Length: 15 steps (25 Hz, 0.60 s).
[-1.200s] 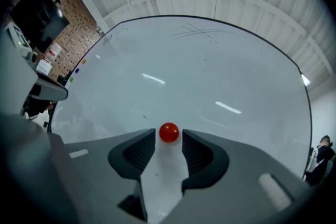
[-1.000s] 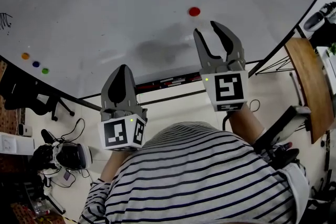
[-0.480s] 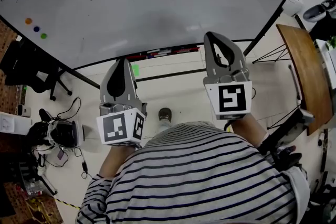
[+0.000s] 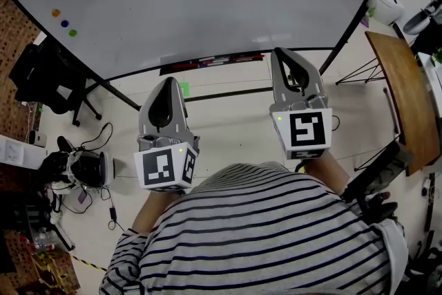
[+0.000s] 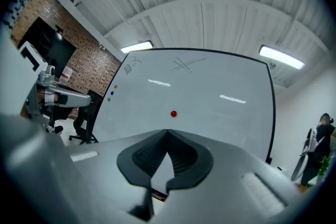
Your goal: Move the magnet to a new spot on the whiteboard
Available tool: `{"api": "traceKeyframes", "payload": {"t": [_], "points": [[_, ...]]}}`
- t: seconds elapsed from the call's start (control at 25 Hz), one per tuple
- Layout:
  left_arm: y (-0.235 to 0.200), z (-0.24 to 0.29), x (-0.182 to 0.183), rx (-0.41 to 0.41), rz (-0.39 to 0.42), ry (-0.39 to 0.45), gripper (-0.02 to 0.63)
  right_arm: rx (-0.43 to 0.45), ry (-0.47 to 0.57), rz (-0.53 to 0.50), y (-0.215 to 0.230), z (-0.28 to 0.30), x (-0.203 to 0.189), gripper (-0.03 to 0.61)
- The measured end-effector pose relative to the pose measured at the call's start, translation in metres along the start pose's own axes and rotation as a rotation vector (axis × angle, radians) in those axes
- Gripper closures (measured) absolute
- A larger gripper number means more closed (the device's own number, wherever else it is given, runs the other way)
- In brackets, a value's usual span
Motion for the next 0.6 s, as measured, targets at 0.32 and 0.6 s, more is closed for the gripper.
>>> {"api": "traceKeyframes", "payload": {"t": [0.32, 0.6], "points": [[-0.022, -0.007, -0.002, -0.036, -0.017, 0.004, 0.598, -0.026, -0.015, -0.004, -0.028, 0.005, 0.006, 0.578], [-0.035, -0.011, -0.01, -0.058, -0.031, -0.002, 0.598, -0.029, -0.032, -0.008, -0.049, 0.011, 0.004, 0.577]]}}
Point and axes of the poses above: the fingertips, and each gripper's own axes: z forward along the fingers, y to its right, x out of its top, the point moved 1 cm from there along -z, backward along the fingers, and after that the axes turned 13 degrees about z, right-handed, at the moved point
